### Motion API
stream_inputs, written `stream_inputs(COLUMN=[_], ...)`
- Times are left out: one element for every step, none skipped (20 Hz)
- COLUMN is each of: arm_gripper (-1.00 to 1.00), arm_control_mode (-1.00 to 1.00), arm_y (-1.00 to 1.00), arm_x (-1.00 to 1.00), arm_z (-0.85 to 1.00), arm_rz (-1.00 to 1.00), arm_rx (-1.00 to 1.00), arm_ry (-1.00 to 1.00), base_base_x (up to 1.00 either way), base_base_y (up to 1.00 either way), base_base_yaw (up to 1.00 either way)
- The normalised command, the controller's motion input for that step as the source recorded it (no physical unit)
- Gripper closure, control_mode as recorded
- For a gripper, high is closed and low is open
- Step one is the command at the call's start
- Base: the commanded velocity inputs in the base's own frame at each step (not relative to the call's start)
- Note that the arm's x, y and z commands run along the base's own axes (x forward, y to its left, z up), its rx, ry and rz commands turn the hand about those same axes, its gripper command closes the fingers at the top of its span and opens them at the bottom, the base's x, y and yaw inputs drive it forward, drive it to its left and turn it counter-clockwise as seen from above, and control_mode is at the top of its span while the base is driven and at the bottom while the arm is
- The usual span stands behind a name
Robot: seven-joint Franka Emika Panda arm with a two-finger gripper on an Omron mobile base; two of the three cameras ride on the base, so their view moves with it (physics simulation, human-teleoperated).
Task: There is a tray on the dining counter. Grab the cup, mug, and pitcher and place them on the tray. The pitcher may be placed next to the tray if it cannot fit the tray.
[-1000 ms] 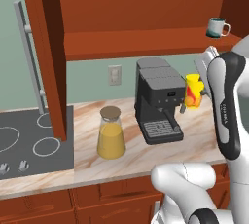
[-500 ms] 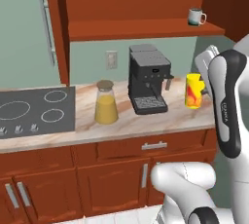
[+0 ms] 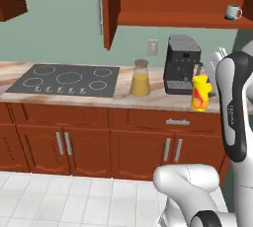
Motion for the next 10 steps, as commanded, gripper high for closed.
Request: stream_inputs(arm_gripper=[1.0,1.0,1.0,1.0,1.0,1.0,1.0,1.0,1.0,1.0], arm_control_mode=[1.0,1.0,1.0,1.0,1.0,1.0,1.0,1.0,1.0,1.0], arm_y=[0.0,0.0,0.0,0.0,0.0,0.0,0.0,0.0,0.0,0.0], arm_x=[0.0,0.0,0.0,0.0,0.0,0.0,0.0,0.0,0.0,0.0], arm_z=[0.0,0.0,0.0,0.0,0.0,0.0,0.0,0.0,0.0,0.0], arm_rz=[0.0,0.0,0.0,0.0,0.0,0.0,0.0,0.0,0.0,0.0], arm_rx=[0.0,0.0,0.0,0.0,0.0,0.0,0.0,0.0,0.0,0.0], arm_ry=[0.0,0.0,0.0,0.0,0.0,0.0,0.0,0.0,0.0,0.0], base_base_x=[-0.69,-0.69,-0.64,-0.6,-0.58,-0.51,-0.49,-0.46,-0.43,-0.42], base_base_y=[0.04,0.03,0.0,0.03,0.0,0.0,0.0,0.0,0.0,0.0], base_base_yaw=[0.66,0.67,0.7,0.7,0.72,0.73,0.72,0.73,0.73,0.72])
